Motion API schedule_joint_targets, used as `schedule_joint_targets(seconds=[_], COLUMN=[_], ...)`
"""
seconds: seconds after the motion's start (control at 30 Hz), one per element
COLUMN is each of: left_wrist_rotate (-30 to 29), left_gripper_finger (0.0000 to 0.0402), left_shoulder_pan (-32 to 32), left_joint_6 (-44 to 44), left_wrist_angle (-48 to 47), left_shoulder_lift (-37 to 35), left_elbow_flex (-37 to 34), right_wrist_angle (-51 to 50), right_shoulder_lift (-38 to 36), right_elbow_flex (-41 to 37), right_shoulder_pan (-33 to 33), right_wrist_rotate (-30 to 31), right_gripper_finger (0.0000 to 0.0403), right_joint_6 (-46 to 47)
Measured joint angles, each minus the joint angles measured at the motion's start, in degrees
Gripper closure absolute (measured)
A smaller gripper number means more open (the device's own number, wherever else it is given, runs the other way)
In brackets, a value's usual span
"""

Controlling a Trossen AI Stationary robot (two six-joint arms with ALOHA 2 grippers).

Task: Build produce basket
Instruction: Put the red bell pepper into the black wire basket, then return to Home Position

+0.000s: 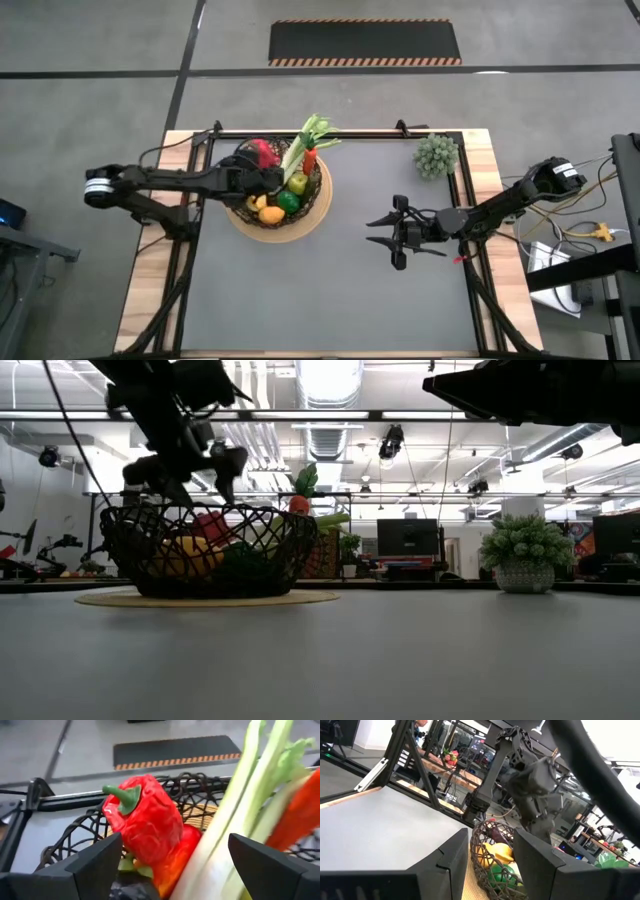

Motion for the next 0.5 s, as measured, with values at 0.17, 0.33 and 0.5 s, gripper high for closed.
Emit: schedule_joint_targets(seconds=[0.17,0.33,0.5], left_wrist_rotate=[3.26,7.12,8.4], left_gripper_finger=[0.0055,0.0056,0.0057], left_shoulder_pan=[-0.24,-4.12,-15.04], left_joint_6=[0.68,5.39,19.47], left_wrist_angle=[-1.19,1.73,11.97], left_shoulder_lift=[-5.6,-10.32,-13.33], left_elbow_flex=[0.0,0.55,0.51], right_wrist_angle=[0.02,0.02,0.04], right_shoulder_lift=[-0.02,-0.02,-0.02], right_elbow_flex=[0.0,0.0,0.0], right_shoulder_pan=[0.0,0.0,0.0], right_wrist_rotate=[0.0,-0.27,-4.46], right_gripper_finger=[0.0259,0.0259,0.0259], right_joint_6=[0.0,0.01,0.5])
